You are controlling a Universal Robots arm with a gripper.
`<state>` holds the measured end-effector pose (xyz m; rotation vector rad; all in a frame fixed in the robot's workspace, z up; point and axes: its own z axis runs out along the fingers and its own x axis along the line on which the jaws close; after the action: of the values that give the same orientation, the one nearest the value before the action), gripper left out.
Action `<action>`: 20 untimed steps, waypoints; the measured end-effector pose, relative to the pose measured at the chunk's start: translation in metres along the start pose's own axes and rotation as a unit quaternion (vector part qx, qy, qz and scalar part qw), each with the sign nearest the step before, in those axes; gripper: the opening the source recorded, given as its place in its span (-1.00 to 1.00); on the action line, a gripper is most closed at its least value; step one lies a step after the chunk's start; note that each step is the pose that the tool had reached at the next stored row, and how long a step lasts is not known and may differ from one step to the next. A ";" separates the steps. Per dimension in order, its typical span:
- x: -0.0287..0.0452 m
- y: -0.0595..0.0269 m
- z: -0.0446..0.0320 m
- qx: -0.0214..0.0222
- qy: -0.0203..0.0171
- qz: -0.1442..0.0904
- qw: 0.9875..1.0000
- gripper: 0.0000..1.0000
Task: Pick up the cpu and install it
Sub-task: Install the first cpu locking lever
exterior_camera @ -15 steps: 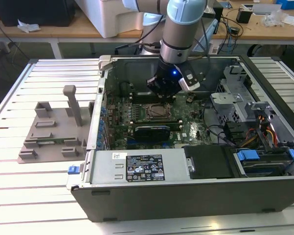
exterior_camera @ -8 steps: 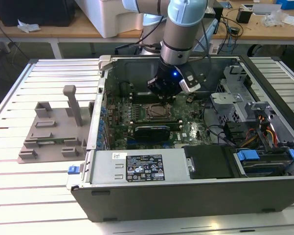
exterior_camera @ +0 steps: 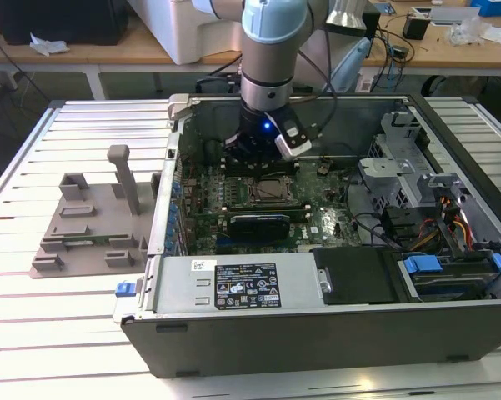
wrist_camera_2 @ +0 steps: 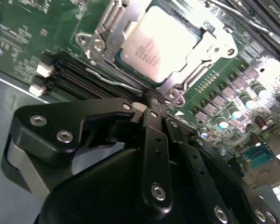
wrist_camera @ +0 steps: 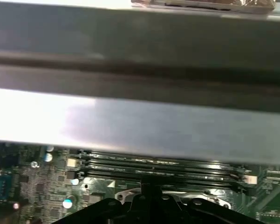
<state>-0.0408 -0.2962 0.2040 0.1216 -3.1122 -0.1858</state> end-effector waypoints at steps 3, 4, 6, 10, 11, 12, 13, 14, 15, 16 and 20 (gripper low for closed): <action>0.0005 0.0008 -0.0049 0.000 -0.001 0.000 1.000 -0.79; 0.0005 0.0009 -0.0058 0.000 -0.001 0.000 1.000 -0.79; 0.0007 0.0011 -0.0059 0.000 -0.001 0.000 1.000 -0.79; 0.0006 0.0026 -0.0056 0.000 -0.001 0.000 1.000 -0.79; 0.0005 0.0036 -0.0055 0.000 -0.001 0.000 1.000 -0.79; 0.0004 0.0045 -0.0054 0.000 -0.001 0.000 1.000 -0.79; 0.0003 0.0049 -0.0054 0.000 -0.001 0.000 1.000 -0.79; 0.0002 0.0049 -0.0054 0.000 -0.001 0.000 1.000 -0.79; -0.0009 0.0049 -0.0054 0.000 -0.001 0.000 1.000 -0.79; -0.0024 0.0048 -0.0054 0.000 -0.001 0.000 1.000 -0.79; -0.0102 0.0041 -0.0053 0.000 -0.001 0.000 1.000 -0.79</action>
<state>-0.0308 -0.2920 0.2095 0.1223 -3.1150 -0.1861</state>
